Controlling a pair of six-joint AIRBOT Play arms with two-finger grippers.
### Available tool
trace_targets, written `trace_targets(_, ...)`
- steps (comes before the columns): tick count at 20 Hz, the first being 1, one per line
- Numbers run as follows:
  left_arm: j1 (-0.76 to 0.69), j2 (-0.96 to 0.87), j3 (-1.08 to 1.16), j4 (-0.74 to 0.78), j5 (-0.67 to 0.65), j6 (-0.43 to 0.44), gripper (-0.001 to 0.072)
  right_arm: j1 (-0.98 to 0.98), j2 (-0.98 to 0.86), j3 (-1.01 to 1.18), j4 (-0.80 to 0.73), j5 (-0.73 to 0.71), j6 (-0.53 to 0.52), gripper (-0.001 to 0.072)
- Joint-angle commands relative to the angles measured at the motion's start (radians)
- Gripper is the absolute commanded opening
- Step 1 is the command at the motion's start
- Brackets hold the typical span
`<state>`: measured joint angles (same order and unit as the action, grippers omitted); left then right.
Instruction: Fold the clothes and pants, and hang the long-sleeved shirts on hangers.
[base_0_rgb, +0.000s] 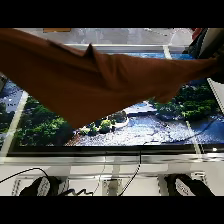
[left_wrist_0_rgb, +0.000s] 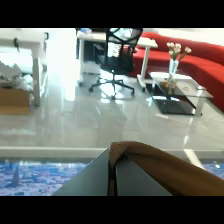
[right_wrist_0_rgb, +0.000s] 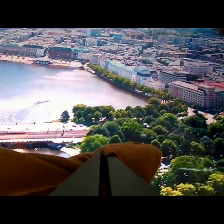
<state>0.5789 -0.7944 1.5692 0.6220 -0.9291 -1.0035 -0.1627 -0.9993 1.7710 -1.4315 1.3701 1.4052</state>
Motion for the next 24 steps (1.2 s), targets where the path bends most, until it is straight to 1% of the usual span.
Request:
trace_targets(1,0.009,0.037,0.001,0.046,-0.043,0.001,0.0010,0.000,0.095,-0.002,0.129,0.194,0.001,0.0012)
trace_targets(3,0.009,0.040,0.000,0.126,-0.119,-0.003,0.0009,0.002,0.135,-0.017,0.205,0.253,0.001,0.0013)
trace_targets(5,0.008,0.024,-0.006,0.155,-0.201,-0.002,0.0009,0.002,0.180,-0.107,0.251,0.240,0.000,0.0012)
trace_targets(7,-0.026,-0.011,-0.045,0.153,-0.216,-0.002,0.0009,0.002,0.209,-0.261,0.254,0.221,0.000,0.0013)
trace_targets(9,-0.092,-0.077,-0.095,0.155,-0.217,-0.002,0.0010,0.002,0.213,-0.443,0.264,0.166,0.001,0.0013)
trace_targets(10,-0.140,-0.126,-0.120,0.156,-0.217,-0.001,0.0009,0.002,0.209,-0.533,0.286,0.087,0.001,0.0013)
trace_targets(11,-0.189,-0.180,-0.138,0.156,-0.216,0.010,0.0010,0.002,0.206,-0.610,0.313,-0.022,0.001,0.0013)
trace_targets(13,-0.304,-0.316,-0.150,0.156,-0.192,0.080,0.0010,0.002,0.190,-0.751,0.365,-0.301,0.006,0.0013)
trace_targets(15,-0.405,-0.457,-0.150,0.156,-0.087,0.095,0.0010,0.002,0.161,-0.864,0.362,-0.557,0.083,0.0013)
trace_targets(18,-0.508,-0.615,-0.150,0.156,0.156,0.095,0.0010,0.002,0.097,-0.963,0.363,-0.834,0.170,0.0013)
trace_targets(20,-0.548,-0.681,-0.150,0.155,0.308,0.095,0.0010,0.002,0.045,-0.973,0.364,-0.927,0.184,0.0013)
trace_targets(21,-0.562,-0.701,-0.150,0.155,0.360,0.095,0.0010,0.002,0.018,-0.973,0.372,-0.953,0.184,0.0013)
trace_targets(22,-0.573,-0.715,-0.150,0.155,0.401,0.095,0.0011,0.002,-0.004,-0.973,0.381,-0.967,0.184,0.0013)
trace_targets(24,-0.581,-0.722,-0.150,0.156,0.440,0.095,0.0011,0.002,-0.040,-0.973,0.390,-0.990,0.184,0.0013)
